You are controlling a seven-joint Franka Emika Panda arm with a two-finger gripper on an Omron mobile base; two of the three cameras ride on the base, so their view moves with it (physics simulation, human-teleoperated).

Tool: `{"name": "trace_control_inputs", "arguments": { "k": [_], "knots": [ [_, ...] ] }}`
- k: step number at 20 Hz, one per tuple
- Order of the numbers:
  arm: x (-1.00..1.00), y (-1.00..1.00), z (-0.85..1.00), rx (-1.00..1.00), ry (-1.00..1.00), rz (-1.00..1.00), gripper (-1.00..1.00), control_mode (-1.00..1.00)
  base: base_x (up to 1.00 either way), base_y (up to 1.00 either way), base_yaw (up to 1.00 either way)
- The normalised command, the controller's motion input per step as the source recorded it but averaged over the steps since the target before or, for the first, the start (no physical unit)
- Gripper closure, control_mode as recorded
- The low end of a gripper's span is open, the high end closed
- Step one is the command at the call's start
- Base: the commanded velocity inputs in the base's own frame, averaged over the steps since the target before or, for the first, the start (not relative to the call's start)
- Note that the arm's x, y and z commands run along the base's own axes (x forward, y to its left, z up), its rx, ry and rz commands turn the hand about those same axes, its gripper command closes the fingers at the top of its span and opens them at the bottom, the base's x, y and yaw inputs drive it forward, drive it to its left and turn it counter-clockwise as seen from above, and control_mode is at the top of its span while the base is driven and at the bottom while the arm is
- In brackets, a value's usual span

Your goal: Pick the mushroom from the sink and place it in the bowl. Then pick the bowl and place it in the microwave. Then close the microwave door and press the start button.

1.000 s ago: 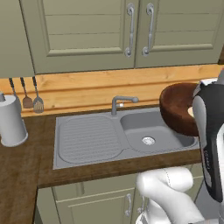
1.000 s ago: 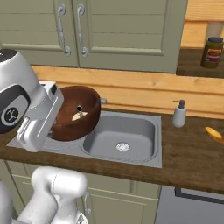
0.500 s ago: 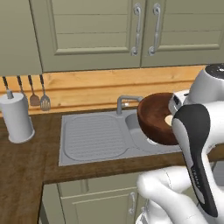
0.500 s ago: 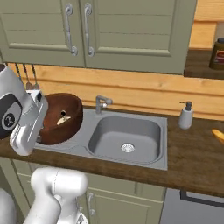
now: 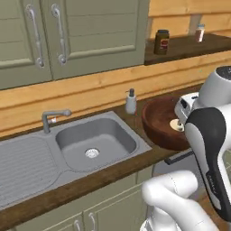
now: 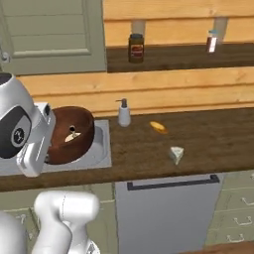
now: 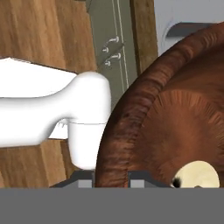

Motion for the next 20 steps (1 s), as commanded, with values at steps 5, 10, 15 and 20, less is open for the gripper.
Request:
{"name": "trace_control_inputs", "arguments": {
  "k": [5,10,15,20],
  "knots": [
    [0.0,0.0,0.0,0.0,0.0,0.0,1.0,1.0,0.0,-0.35,-0.89],
    [0.0,0.0,0.0,0.0,0.0,0.0,1.0,1.0,0.0,-0.34,-0.86],
    [0.0,0.0,0.0,0.0,0.0,0.0,1.0,1.0,0.0,-0.35,-0.88],
    [0.0,0.0,0.0,0.0,0.0,0.0,1.0,1.0,0.0,-0.33,-0.89]
  ]
}}
